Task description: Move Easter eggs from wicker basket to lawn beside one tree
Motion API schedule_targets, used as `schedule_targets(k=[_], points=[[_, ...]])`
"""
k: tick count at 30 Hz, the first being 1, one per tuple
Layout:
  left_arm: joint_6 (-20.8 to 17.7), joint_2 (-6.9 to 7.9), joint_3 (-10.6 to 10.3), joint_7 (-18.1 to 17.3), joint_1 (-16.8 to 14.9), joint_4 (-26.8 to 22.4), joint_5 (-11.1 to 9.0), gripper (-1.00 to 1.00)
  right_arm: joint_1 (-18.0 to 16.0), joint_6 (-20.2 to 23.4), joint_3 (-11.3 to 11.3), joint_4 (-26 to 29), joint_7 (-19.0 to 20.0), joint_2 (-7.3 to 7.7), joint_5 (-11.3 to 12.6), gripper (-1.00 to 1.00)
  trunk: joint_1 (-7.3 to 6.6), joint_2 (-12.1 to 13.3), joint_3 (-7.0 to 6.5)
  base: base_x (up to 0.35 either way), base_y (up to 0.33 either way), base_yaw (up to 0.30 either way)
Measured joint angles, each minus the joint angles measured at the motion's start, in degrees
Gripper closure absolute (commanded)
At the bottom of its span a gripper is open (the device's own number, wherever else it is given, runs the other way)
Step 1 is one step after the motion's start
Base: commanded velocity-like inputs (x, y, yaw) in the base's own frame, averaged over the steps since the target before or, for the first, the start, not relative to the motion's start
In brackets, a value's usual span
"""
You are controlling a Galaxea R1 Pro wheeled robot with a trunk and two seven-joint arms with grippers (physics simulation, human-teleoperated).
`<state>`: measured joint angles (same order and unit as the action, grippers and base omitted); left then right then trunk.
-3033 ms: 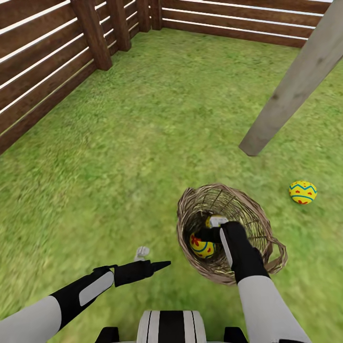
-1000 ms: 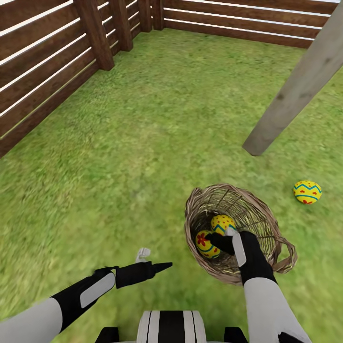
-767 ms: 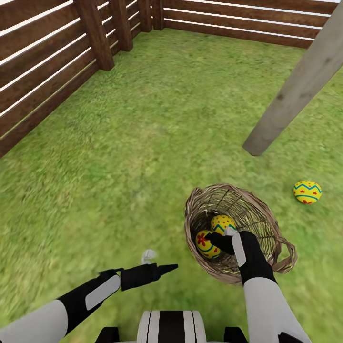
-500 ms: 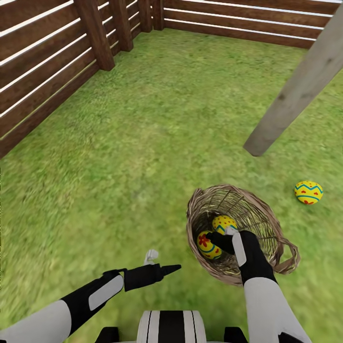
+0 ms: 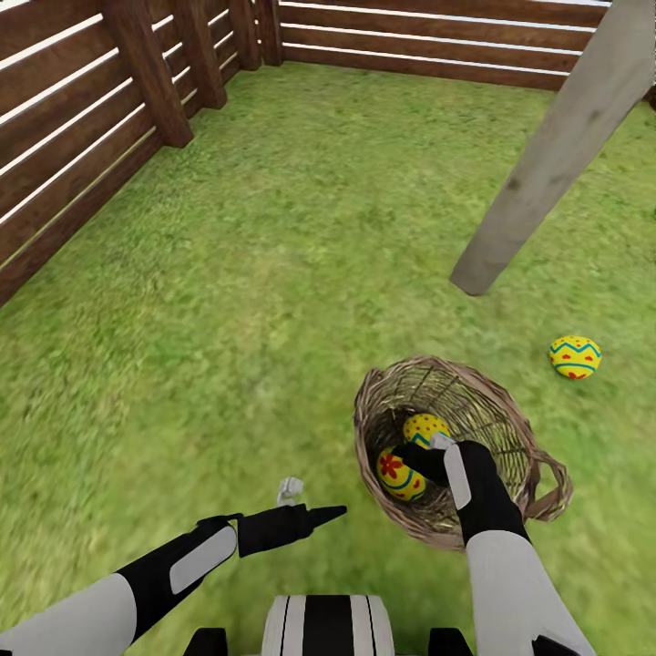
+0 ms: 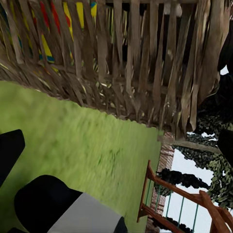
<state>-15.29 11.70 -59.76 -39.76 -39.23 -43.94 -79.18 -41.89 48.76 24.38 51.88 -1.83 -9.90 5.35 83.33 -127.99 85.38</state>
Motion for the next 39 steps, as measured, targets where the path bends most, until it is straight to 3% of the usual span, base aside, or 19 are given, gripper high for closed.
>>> schedule_targets(k=[19,39], points=[[0.0,-0.06,-0.03,0.16,0.0,0.1,0.07,-1.0,0.0,0.07,-0.12,-0.04,0.07,-0.03,0.0,-1.0,0.0,0.0,-0.02,0.019,0.07,-0.009],[-0.05,-1.03,-0.1,0.26,-0.01,0.17,0.35,-1.0,0.01,0.06,-0.16,0.17,0.03,-0.02,0.01,-1.0,-0.01,0.0,-0.52,0.043,0.165,-0.175]])
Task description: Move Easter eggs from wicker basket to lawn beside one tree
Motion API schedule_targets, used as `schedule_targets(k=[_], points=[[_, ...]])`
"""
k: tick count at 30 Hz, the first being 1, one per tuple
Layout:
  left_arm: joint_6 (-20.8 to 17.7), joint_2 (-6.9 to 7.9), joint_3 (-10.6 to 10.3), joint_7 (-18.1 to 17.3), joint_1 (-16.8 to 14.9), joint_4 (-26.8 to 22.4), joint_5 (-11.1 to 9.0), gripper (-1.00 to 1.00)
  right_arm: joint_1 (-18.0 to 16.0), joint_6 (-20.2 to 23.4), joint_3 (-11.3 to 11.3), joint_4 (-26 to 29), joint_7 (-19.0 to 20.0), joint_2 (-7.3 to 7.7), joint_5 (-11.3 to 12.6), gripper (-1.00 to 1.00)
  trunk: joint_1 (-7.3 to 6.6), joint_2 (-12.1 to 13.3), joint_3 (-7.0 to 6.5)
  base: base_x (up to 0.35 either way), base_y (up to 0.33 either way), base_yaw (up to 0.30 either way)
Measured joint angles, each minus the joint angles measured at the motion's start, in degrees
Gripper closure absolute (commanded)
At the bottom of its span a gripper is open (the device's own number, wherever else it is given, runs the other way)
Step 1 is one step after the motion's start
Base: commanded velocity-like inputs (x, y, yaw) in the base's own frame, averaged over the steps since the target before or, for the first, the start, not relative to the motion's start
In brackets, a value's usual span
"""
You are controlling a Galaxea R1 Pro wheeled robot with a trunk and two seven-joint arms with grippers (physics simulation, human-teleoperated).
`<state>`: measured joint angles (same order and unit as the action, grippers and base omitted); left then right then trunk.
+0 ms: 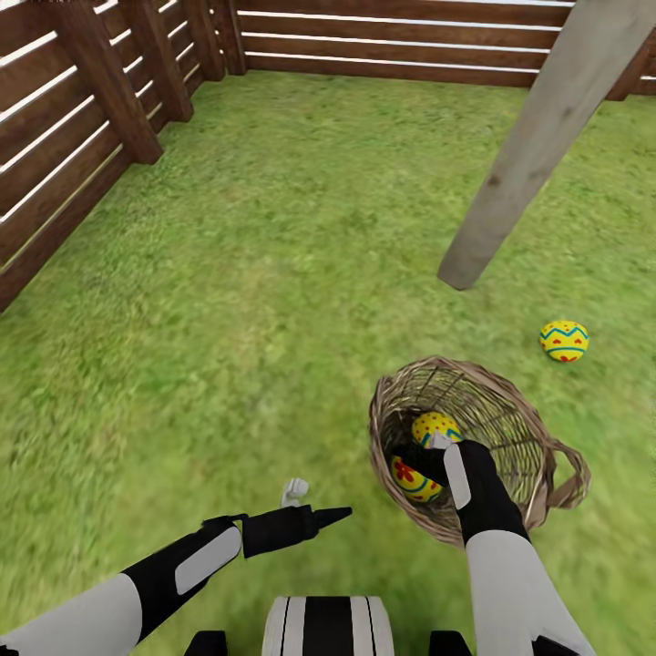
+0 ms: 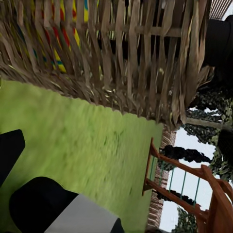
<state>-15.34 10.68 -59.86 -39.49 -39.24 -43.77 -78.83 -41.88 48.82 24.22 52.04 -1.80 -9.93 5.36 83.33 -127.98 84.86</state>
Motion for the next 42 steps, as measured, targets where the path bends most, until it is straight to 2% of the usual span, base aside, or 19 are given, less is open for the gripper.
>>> schedule_targets(k=[5,19,22,28,42], points=[[0.0,-0.01,0.0,0.0,0.0,0.04,-0.02,-1.0,0.0,0.01,0.01,-0.01,-0.02,0.0,0.0,-1.0,0.0,0.0,0.0,0.085,0.177,-0.245],[0.08,-0.04,-0.09,0.09,0.0,0.05,0.05,-1.0,0.0,0.02,0.01,-0.04,-0.03,0.0,0.0,-1.0,0.01,0.0,0.0,0.01,0.017,-0.246],[-0.14,-0.5,-0.31,0.09,0.0,0.07,0.07,-1.0,0.0,-0.04,-0.08,-0.08,-0.03,0.0,0.0,-1.0,-0.01,0.0,0.0,0.128,0.226,-0.239],[-0.15,-0.77,-0.35,0.1,0.01,0.1,0.15,-1.0,-0.01,-0.01,-0.09,-0.03,-0.03,-0.01,-0.01,-1.0,-0.01,0.0,0.0,0.135,0.234,-0.046],[-0.03,-0.78,-0.42,0.1,0.01,0.11,0.16,-1.0,-0.01,-0.05,-0.09,-0.02,-0.04,-0.01,-0.01,-1.0,0.0,0.0,-0.01,0.038,0.088,-0.016]])
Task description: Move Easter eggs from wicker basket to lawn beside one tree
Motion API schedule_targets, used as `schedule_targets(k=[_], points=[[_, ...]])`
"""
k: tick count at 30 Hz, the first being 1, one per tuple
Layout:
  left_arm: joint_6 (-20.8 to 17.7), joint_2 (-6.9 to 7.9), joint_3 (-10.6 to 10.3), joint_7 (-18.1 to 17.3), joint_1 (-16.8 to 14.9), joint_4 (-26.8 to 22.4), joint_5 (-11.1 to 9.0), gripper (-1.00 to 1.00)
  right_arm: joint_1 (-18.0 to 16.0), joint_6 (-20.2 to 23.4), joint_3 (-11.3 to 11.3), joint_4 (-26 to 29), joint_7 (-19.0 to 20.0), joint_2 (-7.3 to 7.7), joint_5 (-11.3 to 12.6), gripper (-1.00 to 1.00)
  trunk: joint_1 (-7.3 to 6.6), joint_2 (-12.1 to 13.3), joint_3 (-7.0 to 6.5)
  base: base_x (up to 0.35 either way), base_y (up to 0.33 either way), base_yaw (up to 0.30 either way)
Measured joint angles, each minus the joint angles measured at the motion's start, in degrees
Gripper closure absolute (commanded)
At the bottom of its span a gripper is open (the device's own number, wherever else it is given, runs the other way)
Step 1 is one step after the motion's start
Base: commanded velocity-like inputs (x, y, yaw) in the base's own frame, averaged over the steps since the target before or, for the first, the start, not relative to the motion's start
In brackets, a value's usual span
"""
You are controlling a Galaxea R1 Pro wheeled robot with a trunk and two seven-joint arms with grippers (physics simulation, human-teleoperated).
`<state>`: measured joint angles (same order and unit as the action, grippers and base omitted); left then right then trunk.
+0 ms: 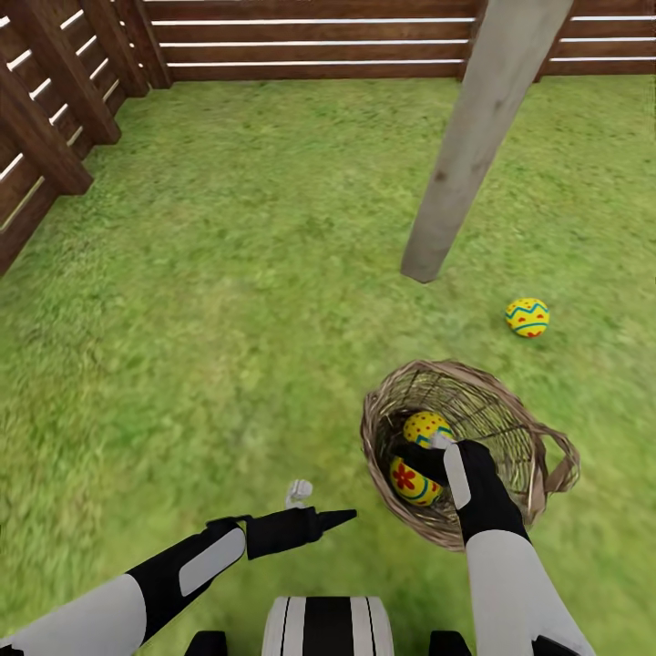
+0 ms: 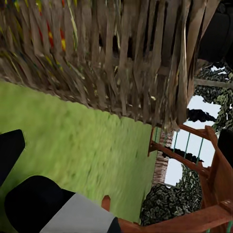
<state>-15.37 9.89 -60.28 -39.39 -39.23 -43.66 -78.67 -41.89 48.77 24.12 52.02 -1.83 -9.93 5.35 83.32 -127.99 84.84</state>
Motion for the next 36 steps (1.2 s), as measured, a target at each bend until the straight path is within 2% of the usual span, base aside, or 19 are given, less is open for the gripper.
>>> schedule_targets(k=[11,31,36], points=[[0.01,-0.01,-0.02,0.0,-0.01,0.01,0.04,-1.0,0.01,0.01,0.03,0.01,0.08,0.01,0.02,-1.0,0.0,0.0,-0.43,0.113,0.265,-0.214],[0.09,-0.01,-0.03,-0.06,-0.01,-0.02,0.0,-1.0,0.01,0.0,0.02,-0.05,0.09,0.0,0.02,-1.0,0.01,0.0,-1.27,0.005,0.016,-0.224],[0.0,-0.01,-0.02,-0.11,-0.01,-0.04,-0.02,-1.0,0.0,-0.04,0.07,-0.08,0.08,0.01,0.02,-1.0,0.01,0.0,-1.49,0.0,0.227,-0.225]])
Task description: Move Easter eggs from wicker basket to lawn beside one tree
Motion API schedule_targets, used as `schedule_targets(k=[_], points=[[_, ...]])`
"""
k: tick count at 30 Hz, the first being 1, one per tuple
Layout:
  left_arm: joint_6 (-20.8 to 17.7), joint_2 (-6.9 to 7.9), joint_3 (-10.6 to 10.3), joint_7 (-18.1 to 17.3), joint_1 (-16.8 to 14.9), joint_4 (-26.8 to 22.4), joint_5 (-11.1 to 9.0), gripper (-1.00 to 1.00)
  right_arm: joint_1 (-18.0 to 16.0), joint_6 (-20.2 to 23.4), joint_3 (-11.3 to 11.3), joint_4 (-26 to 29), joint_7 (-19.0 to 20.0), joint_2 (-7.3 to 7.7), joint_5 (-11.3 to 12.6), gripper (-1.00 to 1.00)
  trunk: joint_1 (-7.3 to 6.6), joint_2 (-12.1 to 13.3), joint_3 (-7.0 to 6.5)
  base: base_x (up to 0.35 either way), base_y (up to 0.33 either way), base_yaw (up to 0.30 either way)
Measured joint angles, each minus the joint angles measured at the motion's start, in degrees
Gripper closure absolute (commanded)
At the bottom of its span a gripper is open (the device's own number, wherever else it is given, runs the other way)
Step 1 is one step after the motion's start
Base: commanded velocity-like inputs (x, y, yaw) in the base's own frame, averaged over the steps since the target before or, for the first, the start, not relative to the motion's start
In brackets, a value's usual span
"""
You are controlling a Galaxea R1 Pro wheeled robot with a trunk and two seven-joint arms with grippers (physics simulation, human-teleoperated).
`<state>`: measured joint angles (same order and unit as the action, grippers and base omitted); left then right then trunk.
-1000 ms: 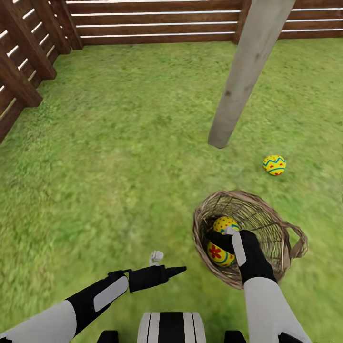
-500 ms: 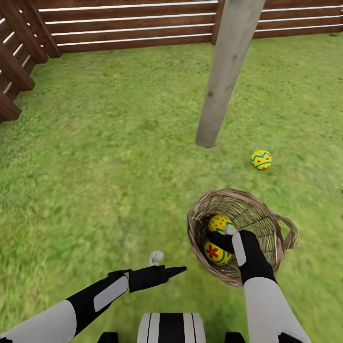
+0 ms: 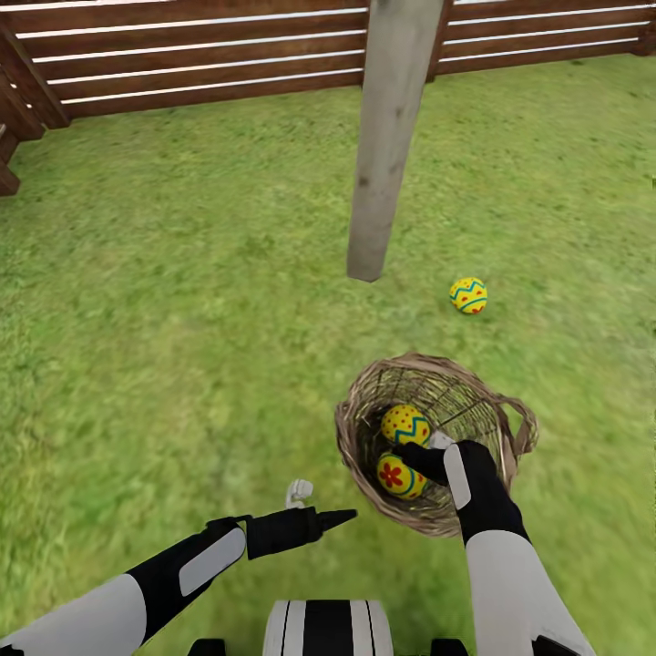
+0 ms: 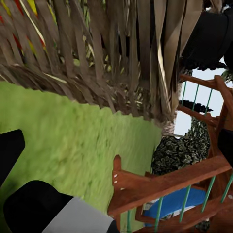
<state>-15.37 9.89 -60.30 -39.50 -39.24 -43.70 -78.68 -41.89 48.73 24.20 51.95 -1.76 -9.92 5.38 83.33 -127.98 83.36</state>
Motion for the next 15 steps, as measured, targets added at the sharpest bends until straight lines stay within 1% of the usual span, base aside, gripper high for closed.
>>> schedule_targets(k=[4,11,15], points=[[0.05,0.02,0.0,-0.06,0.0,-0.02,0.01,-1.0,0.01,0.02,0.08,-0.09,0.01,0.01,0.0,-1.0,0.0,0.0,-0.17,0.0,0.239,-0.225],[0.17,0.08,-0.01,-0.08,0.0,-0.01,0.01,-1.0,0.0,0.08,0.12,-0.06,-0.02,0.03,-0.01,-1.0,0.0,0.0,-0.46,0.0,0.047,-0.226],[0.09,0.02,0.0,-0.07,0.0,-0.09,0.03,-1.0,0.0,0.05,0.1,-0.08,-0.03,0.03,-0.01,-1.0,0.0,0.0,-0.63,0.0,0.196,-0.226]])
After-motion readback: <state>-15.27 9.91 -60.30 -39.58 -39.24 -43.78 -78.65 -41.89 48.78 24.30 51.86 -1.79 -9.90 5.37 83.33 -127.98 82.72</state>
